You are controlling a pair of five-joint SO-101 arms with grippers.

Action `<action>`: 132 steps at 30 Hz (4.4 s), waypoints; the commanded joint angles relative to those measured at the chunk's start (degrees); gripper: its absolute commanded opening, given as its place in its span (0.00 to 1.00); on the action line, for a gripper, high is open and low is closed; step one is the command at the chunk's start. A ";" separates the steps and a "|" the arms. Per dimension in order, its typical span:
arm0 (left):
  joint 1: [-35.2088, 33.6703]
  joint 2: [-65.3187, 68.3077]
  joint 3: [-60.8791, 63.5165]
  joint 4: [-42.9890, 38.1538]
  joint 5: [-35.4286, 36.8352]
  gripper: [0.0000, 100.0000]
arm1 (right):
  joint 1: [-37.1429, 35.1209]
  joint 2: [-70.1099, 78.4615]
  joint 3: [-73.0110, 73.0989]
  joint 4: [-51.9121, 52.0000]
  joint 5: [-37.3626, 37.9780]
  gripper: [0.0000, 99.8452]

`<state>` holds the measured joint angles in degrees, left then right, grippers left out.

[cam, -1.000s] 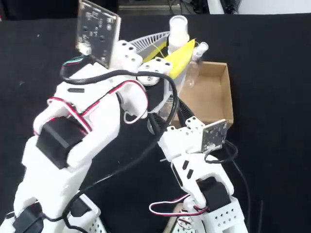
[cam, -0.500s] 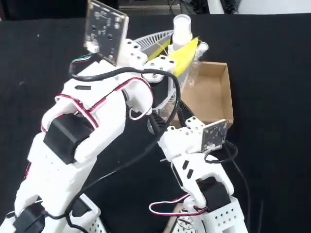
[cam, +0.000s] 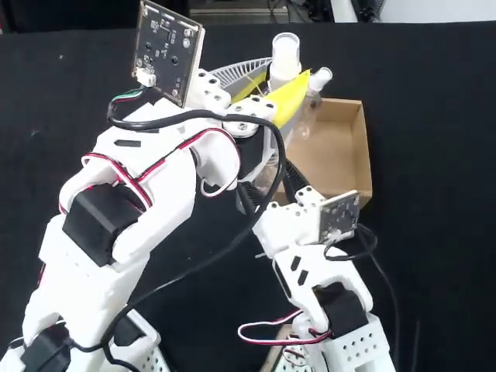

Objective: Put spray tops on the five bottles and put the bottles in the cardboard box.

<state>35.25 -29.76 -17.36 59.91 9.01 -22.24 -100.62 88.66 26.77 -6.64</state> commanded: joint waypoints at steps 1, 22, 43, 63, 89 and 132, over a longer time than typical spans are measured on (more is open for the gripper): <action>-0.22 -0.26 -3.38 0.00 0.18 0.03 | -0.18 -1.10 -0.48 0.62 1.58 0.01; -3.21 -0.18 -1.89 1.67 0.35 0.03 | -0.18 -1.10 -0.40 0.62 1.58 0.01; -0.92 -0.26 -1.01 1.41 0.53 0.03 | -0.18 -1.10 -0.31 0.62 1.67 0.01; 1.89 -0.26 -1.54 1.32 0.35 0.03 | -0.18 -1.19 -0.40 0.62 1.76 0.01; 2.07 -0.26 -6.73 0.97 0.18 0.03 | -0.18 -1.19 -0.31 0.62 1.85 0.01; -1.10 -0.18 -8.57 3.08 -6.42 0.03 | -0.18 -1.19 -0.13 0.62 1.76 0.01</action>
<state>34.46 -29.41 -25.19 62.81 1.54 -22.24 -100.62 88.75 27.21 -5.23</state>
